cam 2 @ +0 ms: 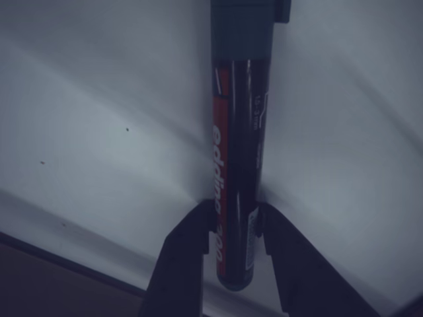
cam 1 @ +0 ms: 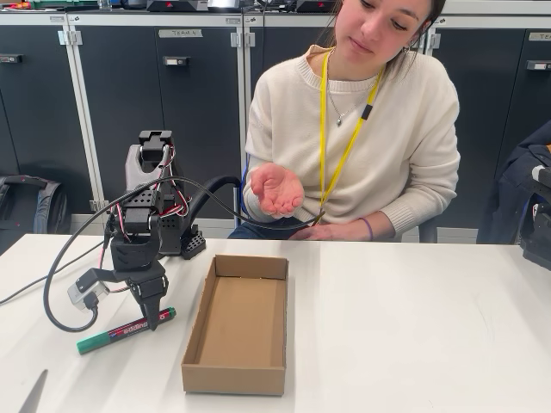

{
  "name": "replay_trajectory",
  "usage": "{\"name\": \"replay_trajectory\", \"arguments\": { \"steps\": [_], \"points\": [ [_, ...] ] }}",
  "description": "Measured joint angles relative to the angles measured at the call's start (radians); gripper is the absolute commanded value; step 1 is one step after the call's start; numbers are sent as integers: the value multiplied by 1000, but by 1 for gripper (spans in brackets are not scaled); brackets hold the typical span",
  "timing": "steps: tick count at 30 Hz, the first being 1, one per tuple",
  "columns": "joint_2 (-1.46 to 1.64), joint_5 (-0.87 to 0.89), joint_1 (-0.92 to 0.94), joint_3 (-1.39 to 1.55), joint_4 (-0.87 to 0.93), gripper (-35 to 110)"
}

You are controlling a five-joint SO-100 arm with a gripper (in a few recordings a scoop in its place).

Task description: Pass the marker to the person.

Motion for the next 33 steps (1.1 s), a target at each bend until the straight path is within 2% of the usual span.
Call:
{"name": "replay_trajectory", "arguments": {
  "steps": [23,27,33],
  "points": [
    [331,-86,-60,-201,293,-5],
    [336,-87,-64,-201,302,8],
    [337,-80,-64,-201,313,16]
  ]
}}
